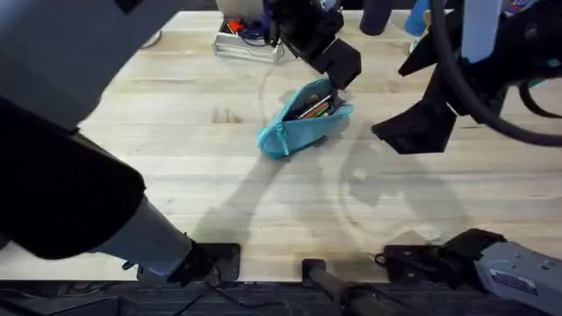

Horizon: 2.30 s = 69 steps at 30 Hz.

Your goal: Unzip the bag, pick up the pens from the table one at a time and place them inside, then zip the bag closed.

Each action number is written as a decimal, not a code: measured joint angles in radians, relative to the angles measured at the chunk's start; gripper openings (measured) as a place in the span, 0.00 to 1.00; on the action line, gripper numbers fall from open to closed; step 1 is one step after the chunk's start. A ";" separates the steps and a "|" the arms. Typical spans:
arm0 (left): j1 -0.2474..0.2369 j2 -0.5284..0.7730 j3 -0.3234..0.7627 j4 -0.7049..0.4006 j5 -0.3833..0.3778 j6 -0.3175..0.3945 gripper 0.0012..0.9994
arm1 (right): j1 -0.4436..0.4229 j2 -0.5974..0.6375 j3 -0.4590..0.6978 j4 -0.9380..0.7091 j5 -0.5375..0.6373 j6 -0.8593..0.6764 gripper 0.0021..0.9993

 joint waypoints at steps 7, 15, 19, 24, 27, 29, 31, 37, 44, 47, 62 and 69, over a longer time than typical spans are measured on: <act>0.001 -0.005 0.025 -0.051 -0.037 -0.008 1.00 | 0.000 0.000 0.000 0.000 0.000 0.000 1.00; 0.042 -0.139 -0.022 -0.077 -0.083 -0.046 1.00 | 0.000 0.000 0.000 0.000 0.000 0.000 1.00; 0.076 -0.246 -0.151 -0.056 -0.101 -0.065 1.00 | 0.000 0.000 0.000 0.000 0.000 0.000 1.00; 0.126 -0.366 -0.326 0.012 -0.106 -0.084 1.00 | 0.000 0.000 0.000 0.000 0.000 0.000 1.00; 0.167 -0.440 -0.401 0.044 -0.105 -0.089 1.00 | 0.000 0.000 0.000 0.000 0.000 0.000 1.00; 0.191 -0.484 -0.436 0.058 -0.101 -0.087 1.00 | 0.000 0.000 0.000 0.000 0.000 0.000 1.00; 0.208 -0.523 -0.466 0.070 -0.098 -0.085 1.00 | 0.000 0.000 0.000 0.000 0.000 0.000 1.00; 0.236 -0.571 -0.544 0.086 -0.073 -0.081 1.00 | 0.000 0.000 0.000 0.000 0.000 0.002 1.00; 0.238 -0.570 -0.581 0.071 -0.025 -0.047 1.00 | 0.000 0.000 0.000 0.000 0.000 0.003 1.00; 0.238 -0.570 -0.581 0.071 -0.024 -0.043 1.00 | 0.000 0.000 0.000 0.000 0.000 0.003 1.00; 0.238 -0.570 -0.584 0.059 -0.008 0.046 1.00 | 0.000 0.000 0.000 0.000 0.000 0.003 1.00; 0.247 -0.570 -0.660 0.056 0.086 0.243 1.00 | 0.000 0.000 0.000 0.000 0.000 0.003 1.00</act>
